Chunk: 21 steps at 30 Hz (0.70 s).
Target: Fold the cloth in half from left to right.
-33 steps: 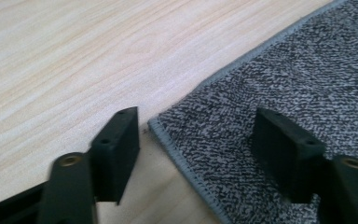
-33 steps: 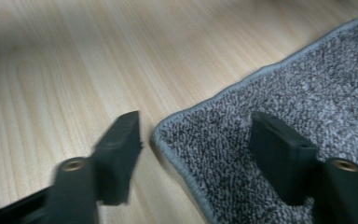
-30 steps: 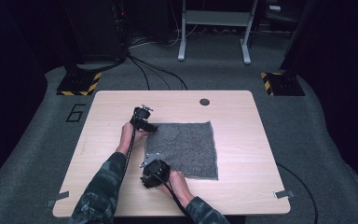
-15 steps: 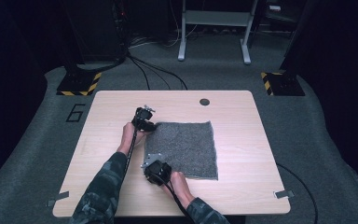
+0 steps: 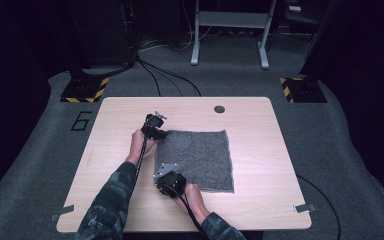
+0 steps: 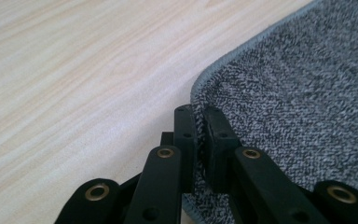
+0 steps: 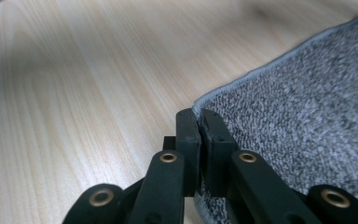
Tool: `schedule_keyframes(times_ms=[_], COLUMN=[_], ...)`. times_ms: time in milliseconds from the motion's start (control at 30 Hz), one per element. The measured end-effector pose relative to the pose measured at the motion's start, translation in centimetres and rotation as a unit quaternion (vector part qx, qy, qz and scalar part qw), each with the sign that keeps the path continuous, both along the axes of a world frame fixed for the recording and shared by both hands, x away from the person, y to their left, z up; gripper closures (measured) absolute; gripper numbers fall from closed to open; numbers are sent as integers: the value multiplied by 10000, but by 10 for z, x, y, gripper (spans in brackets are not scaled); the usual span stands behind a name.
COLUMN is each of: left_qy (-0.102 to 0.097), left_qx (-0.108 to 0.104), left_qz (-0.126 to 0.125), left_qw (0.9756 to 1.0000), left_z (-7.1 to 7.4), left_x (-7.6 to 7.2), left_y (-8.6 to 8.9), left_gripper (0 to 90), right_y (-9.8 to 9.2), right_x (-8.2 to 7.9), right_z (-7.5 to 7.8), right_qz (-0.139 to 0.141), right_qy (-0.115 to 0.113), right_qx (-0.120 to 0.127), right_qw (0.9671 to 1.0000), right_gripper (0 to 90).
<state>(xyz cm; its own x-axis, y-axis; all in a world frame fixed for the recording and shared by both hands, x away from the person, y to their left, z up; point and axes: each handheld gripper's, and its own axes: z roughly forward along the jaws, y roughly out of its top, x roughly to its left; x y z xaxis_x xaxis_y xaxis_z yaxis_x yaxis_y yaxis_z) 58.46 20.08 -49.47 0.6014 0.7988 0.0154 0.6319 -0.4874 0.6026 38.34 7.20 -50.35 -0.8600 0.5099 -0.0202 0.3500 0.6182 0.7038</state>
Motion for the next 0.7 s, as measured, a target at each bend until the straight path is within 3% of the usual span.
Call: schedule_keyframes(times_ms=[233,700], left_qy=[-110,-146], left_qx=[16,114], left_qz=[24,32], left_qw=[9999,9998], left_z=[21,52], left_x=[4,10], left_y=[-2,-1], left_gripper=[855,856], right_y=[-2,-7], right_x=[-2,-4], right_z=[9,32], right_qz=[-63,-130], right_qy=[-138,-349], right_qx=[196,594], right_qw=[9997,9975], right_gripper=[876,878])
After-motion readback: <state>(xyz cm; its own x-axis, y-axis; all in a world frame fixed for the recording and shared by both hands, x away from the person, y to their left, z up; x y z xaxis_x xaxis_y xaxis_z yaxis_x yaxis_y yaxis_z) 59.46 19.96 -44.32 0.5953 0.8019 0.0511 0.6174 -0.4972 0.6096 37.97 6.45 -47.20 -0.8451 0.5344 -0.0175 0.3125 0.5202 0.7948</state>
